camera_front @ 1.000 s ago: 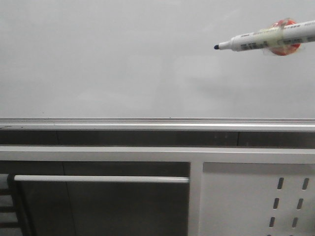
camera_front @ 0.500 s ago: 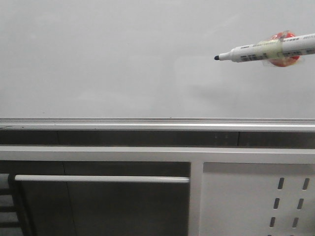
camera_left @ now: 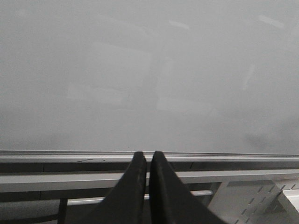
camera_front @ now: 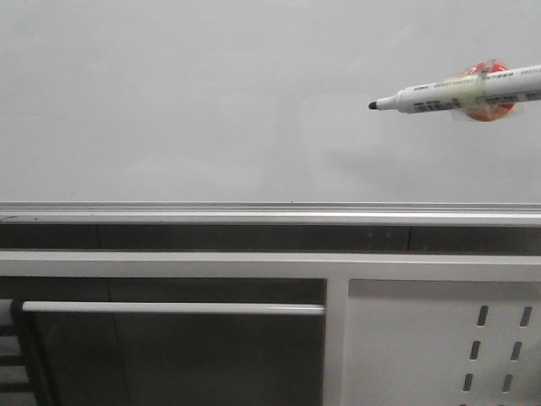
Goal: Write number 1 on whiteboard
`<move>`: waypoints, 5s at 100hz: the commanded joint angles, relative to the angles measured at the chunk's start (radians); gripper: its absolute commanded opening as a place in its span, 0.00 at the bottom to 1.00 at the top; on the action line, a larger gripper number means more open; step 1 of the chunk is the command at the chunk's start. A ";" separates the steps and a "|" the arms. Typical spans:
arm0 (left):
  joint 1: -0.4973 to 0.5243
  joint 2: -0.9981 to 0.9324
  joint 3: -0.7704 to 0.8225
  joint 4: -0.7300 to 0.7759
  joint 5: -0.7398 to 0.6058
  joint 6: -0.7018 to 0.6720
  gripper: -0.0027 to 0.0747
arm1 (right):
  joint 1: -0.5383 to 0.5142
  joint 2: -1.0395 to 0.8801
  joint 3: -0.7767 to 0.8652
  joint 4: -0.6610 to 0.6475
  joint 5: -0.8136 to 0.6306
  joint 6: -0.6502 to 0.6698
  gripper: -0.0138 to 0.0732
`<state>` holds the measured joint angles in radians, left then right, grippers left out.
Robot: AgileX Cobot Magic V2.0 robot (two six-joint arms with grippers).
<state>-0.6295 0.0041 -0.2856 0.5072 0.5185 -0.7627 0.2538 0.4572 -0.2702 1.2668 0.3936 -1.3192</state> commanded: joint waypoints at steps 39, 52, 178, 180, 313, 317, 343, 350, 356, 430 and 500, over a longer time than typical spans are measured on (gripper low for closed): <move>0.003 0.012 -0.025 -0.002 -0.070 -0.010 0.01 | -0.001 0.002 -0.027 0.020 -0.046 -0.012 0.10; 0.003 0.012 -0.025 -0.002 -0.070 -0.010 0.01 | -0.001 0.002 -0.025 0.020 -0.046 -0.012 0.10; 0.003 0.012 -0.025 -0.002 -0.070 -0.010 0.01 | 0.222 -0.240 0.087 -1.242 -0.535 1.336 0.10; 0.003 0.012 -0.025 -0.002 -0.070 -0.010 0.01 | 0.222 -0.240 0.089 -1.242 -0.539 1.336 0.10; 0.003 0.012 -0.025 0.051 -0.068 0.001 0.01 | 0.266 0.193 0.206 -1.335 -1.113 1.379 0.10; 0.003 0.012 -0.025 0.059 -0.070 0.001 0.01 | 0.266 0.210 0.206 -1.335 -1.138 1.378 0.10; 0.003 0.012 -0.025 0.120 -0.070 0.001 0.01 | 0.266 0.258 0.171 -1.335 -1.147 1.357 0.10; 0.003 0.012 -0.025 0.120 -0.070 0.001 0.01 | 0.266 0.271 0.157 -1.335 -1.141 1.342 0.10; 0.003 0.012 -0.025 0.120 -0.070 0.001 0.01 | 0.266 0.282 0.148 -1.327 -1.139 1.338 0.10; 0.003 0.012 -0.025 0.121 -0.070 0.001 0.01 | 0.266 0.320 0.146 -1.235 -1.187 1.272 0.10; 0.003 0.012 -0.025 0.121 -0.070 0.001 0.01 | 0.266 0.320 0.146 -1.182 -1.200 1.247 0.10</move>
<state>-0.6270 0.0041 -0.2856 0.6075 0.5185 -0.7606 0.5194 0.7732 -0.0889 0.0772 -0.7117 -0.0587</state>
